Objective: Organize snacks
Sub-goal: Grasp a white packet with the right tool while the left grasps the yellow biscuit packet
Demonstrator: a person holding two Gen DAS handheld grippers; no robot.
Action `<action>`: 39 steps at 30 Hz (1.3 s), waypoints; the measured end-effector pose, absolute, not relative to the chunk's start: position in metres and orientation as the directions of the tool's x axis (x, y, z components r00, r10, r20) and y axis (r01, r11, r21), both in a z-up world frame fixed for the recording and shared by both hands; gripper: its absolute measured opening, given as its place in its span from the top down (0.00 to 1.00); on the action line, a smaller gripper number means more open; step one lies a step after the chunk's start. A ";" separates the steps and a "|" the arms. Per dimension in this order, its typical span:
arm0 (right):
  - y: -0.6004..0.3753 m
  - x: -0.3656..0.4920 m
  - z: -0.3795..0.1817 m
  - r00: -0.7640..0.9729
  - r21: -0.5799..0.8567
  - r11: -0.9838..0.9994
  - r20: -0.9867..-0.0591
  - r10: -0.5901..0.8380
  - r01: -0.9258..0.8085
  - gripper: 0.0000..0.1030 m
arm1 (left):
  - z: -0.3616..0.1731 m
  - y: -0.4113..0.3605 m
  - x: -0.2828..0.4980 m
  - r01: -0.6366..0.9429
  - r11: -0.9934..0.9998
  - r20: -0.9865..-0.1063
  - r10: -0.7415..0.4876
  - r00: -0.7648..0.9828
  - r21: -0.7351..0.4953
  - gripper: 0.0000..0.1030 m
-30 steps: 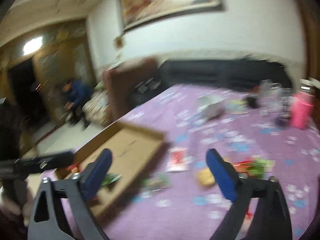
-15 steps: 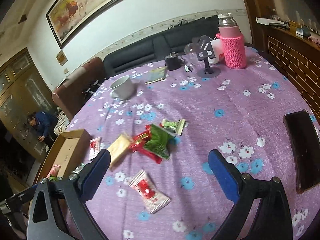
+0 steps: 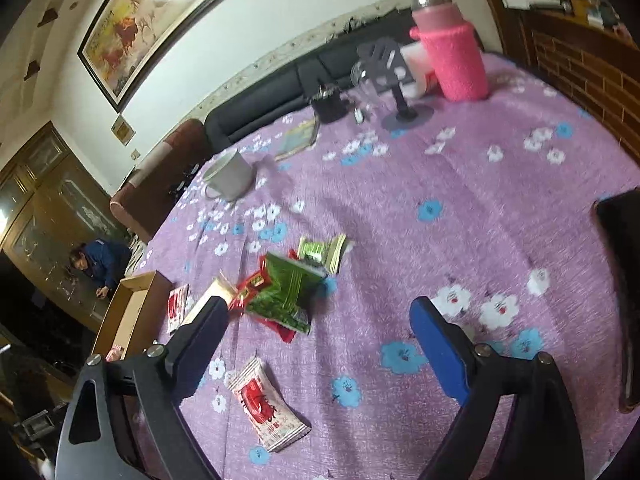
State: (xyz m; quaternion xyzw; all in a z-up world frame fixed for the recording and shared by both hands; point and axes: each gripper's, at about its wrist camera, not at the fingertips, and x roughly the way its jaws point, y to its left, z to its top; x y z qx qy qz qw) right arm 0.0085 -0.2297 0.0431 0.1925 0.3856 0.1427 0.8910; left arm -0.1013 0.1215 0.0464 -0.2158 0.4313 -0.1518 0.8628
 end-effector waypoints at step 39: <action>-0.151 -0.012 0.020 0.516 0.251 0.912 -0.761 0.394 -0.325 0.78 | 0.041 0.013 0.009 0.365 0.930 -0.787 -0.257 0.561 -0.044 0.67</action>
